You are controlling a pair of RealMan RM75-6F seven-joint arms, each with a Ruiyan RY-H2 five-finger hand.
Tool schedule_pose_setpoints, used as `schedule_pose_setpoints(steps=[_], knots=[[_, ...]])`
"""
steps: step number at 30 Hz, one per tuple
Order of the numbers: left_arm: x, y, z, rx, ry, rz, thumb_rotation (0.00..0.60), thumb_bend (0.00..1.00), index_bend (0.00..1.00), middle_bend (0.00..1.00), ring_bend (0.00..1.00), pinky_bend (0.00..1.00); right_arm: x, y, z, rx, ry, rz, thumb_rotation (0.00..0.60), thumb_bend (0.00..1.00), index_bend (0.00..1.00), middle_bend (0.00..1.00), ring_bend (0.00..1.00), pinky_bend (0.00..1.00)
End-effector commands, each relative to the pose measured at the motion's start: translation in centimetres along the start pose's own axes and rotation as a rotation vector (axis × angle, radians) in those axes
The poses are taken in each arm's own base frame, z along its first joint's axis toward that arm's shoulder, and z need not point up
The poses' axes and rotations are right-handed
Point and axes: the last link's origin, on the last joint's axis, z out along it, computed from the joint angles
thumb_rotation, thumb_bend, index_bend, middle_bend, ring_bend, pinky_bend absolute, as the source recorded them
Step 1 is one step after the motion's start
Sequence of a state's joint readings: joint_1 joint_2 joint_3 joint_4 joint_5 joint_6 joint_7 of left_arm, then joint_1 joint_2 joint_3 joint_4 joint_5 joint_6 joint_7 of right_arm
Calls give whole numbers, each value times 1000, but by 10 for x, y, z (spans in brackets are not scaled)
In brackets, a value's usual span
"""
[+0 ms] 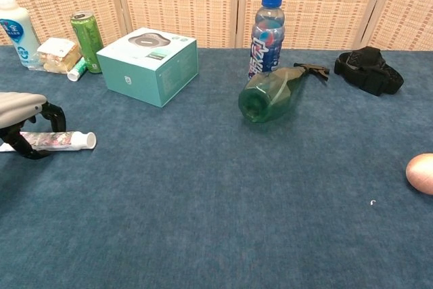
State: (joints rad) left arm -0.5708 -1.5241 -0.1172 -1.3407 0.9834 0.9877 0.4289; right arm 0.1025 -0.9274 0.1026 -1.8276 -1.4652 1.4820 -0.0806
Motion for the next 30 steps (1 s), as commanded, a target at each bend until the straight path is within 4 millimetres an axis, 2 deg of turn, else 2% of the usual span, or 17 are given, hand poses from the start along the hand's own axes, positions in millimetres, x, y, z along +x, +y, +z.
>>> schedule_pose_setpoints(steps=[1, 17, 25, 30], knots=[[-1, -1, 1, -1, 2, -9, 600, 259, 418, 373, 221, 230, 1, 0, -1, -1, 3, -2, 600, 134, 243, 306, 160, 249], [2, -4, 10, -58, 27, -114, 600, 368, 527, 565, 357, 289, 10, -4, -5, 10, 31, -1, 600, 134, 243, 307, 160, 249], [34, 0, 6, -160, 62, -303, 600, 403, 555, 606, 403, 318, 17, -22, 11, 124, 54, 13, 600, 134, 243, 325, 160, 249], [62, 10, -4, -254, 79, -428, 600, 412, 561, 617, 414, 321, 18, -55, 32, 307, 57, 44, 600, 136, 253, 333, 160, 250]])
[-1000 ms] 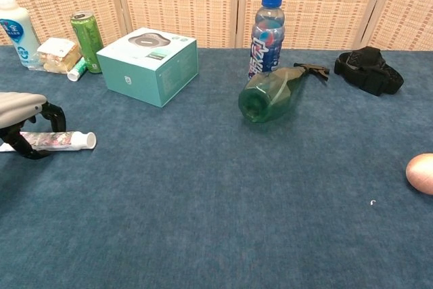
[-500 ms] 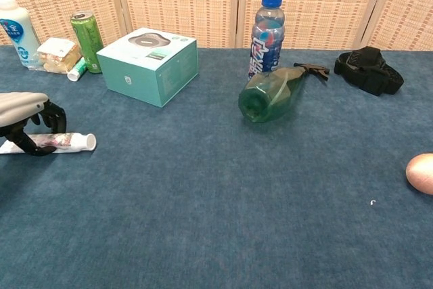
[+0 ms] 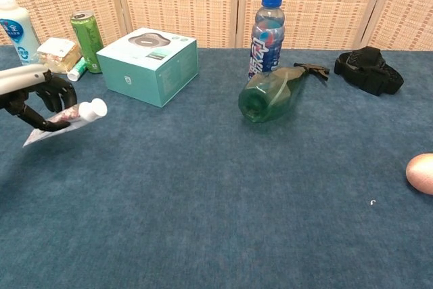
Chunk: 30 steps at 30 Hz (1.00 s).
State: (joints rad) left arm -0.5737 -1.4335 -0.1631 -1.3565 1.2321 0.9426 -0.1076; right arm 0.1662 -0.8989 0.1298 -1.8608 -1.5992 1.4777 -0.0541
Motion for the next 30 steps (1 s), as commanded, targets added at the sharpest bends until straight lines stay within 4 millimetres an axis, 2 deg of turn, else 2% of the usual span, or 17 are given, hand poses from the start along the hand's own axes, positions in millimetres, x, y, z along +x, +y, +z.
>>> schedule_pose_setpoints(steps=[1, 9, 16, 27, 30], knots=[[23, 21, -5, -92, 10, -86, 600, 413, 562, 619, 417, 320, -1, -23, 22, 140, 2, 38, 600, 136, 267, 335, 160, 250], [42, 58, -8, -197, -36, -173, 600, 422, 574, 632, 428, 321, -15, -74, 72, 397, -30, 111, 600, 137, 341, 338, 160, 250], [46, 85, -7, -245, -110, -216, 600, 425, 575, 633, 429, 320, -30, -121, 106, 570, -56, 142, 600, 136, 406, 339, 160, 250], [42, 107, 1, -257, -215, -272, 600, 432, 576, 633, 431, 324, -53, -181, 139, 730, -83, 87, 600, 137, 407, 340, 160, 250], [40, 109, 3, -257, -232, -278, 600, 432, 576, 633, 431, 325, -57, -190, 144, 751, -82, 64, 600, 137, 407, 340, 160, 250]])
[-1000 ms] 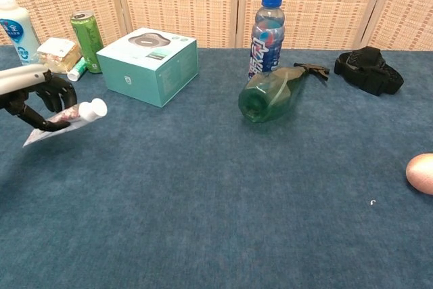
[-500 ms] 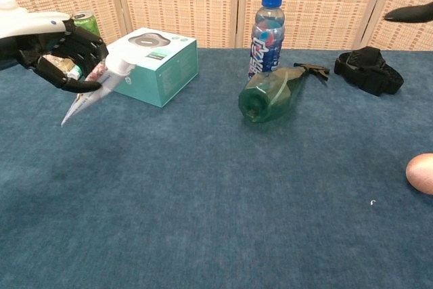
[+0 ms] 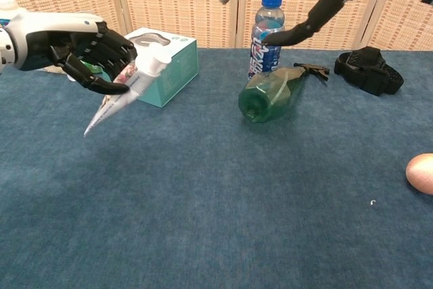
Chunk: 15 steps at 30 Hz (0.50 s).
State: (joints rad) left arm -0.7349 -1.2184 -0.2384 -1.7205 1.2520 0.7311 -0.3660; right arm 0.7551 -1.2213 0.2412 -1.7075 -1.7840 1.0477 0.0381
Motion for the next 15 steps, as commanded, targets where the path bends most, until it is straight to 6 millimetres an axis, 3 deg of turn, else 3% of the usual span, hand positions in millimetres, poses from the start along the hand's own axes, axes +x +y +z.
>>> schedule_pose_setpoints(steps=[1, 15], knots=[[-1, 2, 2, 0, -15, -12, 600, 432, 576, 633, 431, 326, -5, -3, 13, 19, -11, -22, 600, 137, 407, 340, 160, 250], [-1, 15, 9, -30, -74, -85, 600, 441, 580, 633, 432, 330, -20, -12, 47, 77, -35, -58, 600, 137, 407, 340, 160, 250]])
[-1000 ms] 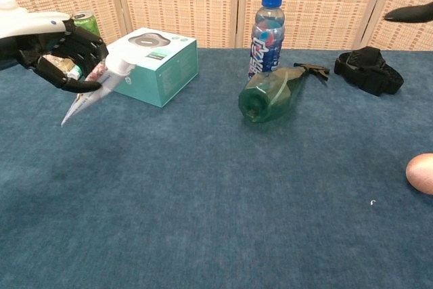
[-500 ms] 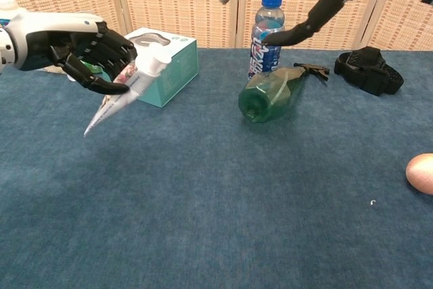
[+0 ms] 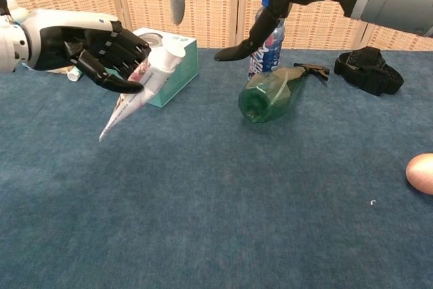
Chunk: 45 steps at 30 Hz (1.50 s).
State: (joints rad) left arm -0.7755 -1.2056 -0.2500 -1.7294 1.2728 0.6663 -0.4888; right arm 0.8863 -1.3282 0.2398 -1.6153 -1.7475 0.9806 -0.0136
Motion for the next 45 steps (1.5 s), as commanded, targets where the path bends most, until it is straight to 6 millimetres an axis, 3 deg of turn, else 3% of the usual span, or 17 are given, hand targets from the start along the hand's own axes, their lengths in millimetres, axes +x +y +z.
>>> schedule_pose_setpoints(steps=[1, 13, 45], knots=[[1, 2, 2, -6, -14, -3, 600, 441, 580, 633, 432, 331, -3, -1, 5, 9, -3, -9, 600, 137, 407, 340, 160, 250], [0, 7, 5, -22, -44, -14, 600, 443, 580, 633, 433, 332, -8, -4, 19, 27, -9, -10, 600, 137, 416, 342, 160, 251], [-5, 6, 10, -18, -78, -34, 600, 443, 583, 632, 433, 338, -10, -8, 27, 34, 50, 4, 600, 160, 651, 416, 174, 265]])
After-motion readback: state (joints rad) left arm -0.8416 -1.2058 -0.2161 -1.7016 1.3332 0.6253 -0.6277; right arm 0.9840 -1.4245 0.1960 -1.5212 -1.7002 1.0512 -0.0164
